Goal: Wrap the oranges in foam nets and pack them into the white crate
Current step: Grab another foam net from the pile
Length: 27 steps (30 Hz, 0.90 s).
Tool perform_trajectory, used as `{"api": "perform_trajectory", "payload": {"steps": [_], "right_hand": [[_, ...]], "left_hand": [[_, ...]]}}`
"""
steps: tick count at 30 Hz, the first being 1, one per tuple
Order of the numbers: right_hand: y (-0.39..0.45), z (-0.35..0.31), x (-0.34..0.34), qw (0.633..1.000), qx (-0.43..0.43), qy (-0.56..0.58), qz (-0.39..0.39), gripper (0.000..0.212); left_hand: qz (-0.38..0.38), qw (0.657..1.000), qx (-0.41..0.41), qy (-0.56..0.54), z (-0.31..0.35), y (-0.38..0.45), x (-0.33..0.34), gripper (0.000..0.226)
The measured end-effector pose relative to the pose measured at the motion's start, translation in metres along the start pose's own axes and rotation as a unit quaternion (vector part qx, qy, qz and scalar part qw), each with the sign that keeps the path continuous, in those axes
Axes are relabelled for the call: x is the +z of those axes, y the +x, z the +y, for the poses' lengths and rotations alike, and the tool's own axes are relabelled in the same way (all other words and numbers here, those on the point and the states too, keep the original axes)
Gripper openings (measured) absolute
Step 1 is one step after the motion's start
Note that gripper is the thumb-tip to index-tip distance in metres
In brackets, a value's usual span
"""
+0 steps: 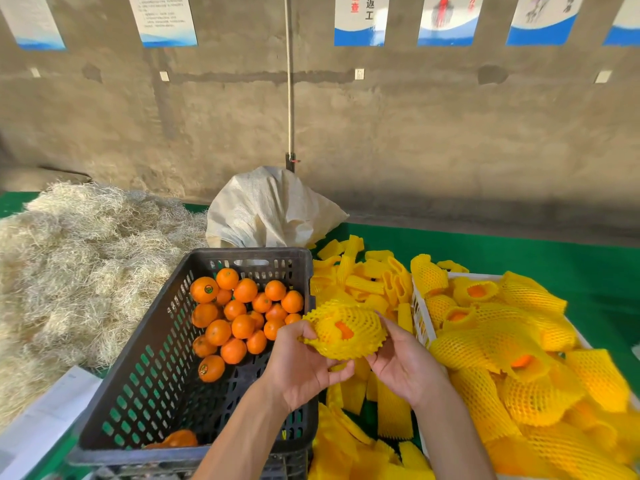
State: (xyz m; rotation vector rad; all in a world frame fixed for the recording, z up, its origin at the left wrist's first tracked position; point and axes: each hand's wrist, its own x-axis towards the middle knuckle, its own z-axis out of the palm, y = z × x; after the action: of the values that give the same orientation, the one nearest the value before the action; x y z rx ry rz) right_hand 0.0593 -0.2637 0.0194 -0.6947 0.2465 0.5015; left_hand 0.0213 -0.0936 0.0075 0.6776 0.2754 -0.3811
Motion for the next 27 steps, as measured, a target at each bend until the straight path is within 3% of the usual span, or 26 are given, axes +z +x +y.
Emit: {"api": "perform_trajectory", "payload": {"steps": [7, 14, 19, 22, 24, 26, 27], "right_hand": [[-0.001, -0.001, -0.019, 0.995, -0.018, -0.012, -0.099, 0.055], [0.007, 0.014, -0.033, 0.995, -0.060, 0.029, -0.074, 0.054], [0.007, 0.016, -0.042, 0.987, -0.077, -0.071, -0.124, 0.069], [0.005, 0.014, -0.039, 0.956, -0.133, -0.255, -0.059, 0.059], [0.003, 0.013, -0.038, 0.898, -0.180, -0.401, 0.031, 0.044], [0.001, 0.012, -0.037, 0.882, -0.230, -0.408, 0.058, 0.032], [-0.002, 0.009, -0.036, 0.900, -0.241, -0.357, 0.056, 0.030]], "left_hand": [[-0.050, 0.996, -0.050, -0.063, 0.002, -0.006, 0.001, 0.055], [-0.021, 0.998, -0.006, -0.054, 0.007, -0.001, 0.014, 0.055], [-0.060, 0.993, 0.010, -0.102, 0.009, 0.002, 0.024, 0.062], [-0.076, 0.995, 0.032, -0.054, 0.004, 0.004, 0.026, 0.055], [-0.058, 0.997, 0.055, 0.014, -0.002, 0.004, 0.034, 0.044], [-0.033, 0.993, 0.080, 0.083, -0.009, 0.007, 0.044, 0.040], [-0.020, 0.989, 0.093, 0.110, -0.013, 0.009, 0.050, 0.043]]}}
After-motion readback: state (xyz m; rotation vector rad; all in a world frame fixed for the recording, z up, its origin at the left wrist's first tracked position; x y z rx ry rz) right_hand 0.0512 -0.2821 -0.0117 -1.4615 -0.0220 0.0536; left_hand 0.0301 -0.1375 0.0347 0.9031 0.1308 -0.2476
